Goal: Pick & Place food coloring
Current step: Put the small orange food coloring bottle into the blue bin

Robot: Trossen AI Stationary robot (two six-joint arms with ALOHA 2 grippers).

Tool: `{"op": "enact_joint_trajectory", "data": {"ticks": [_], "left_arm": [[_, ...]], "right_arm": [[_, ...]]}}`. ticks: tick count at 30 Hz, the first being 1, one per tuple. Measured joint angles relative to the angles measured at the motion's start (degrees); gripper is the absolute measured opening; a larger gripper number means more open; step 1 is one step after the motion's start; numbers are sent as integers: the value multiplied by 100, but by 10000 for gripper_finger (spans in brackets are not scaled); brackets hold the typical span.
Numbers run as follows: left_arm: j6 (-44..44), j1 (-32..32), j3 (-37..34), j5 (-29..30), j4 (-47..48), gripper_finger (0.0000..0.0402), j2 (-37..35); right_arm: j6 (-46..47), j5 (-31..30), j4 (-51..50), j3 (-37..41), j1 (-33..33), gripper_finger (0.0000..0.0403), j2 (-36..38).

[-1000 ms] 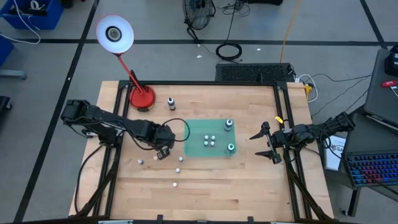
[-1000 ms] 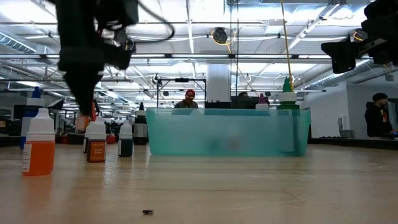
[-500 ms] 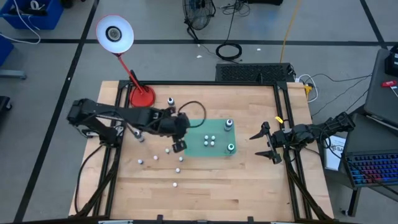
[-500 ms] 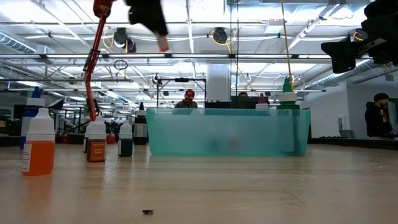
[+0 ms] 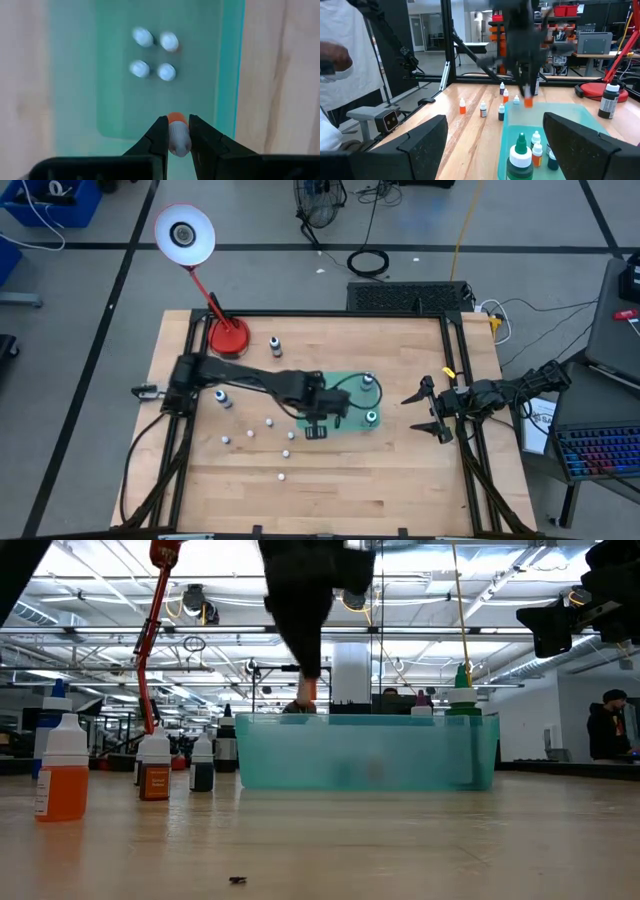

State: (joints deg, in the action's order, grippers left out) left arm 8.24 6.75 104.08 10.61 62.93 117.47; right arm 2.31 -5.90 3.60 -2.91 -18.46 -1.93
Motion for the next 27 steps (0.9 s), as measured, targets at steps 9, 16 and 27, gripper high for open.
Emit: {"op": "enact_joint_trajectory", "data": {"ticks": [9,16,27], "left_arm": [[-154,-46,-70,-470,-475,54,532],[-175,-52,-72,-550,-666,54,604],[-177,-110,-466,-819,-975,54,602]], "right_arm": [[0,-1,0,0,-2,314,-2],[0,-1,0,1,0,315,0],[0,-1,0,1,-1,315,0]]}}
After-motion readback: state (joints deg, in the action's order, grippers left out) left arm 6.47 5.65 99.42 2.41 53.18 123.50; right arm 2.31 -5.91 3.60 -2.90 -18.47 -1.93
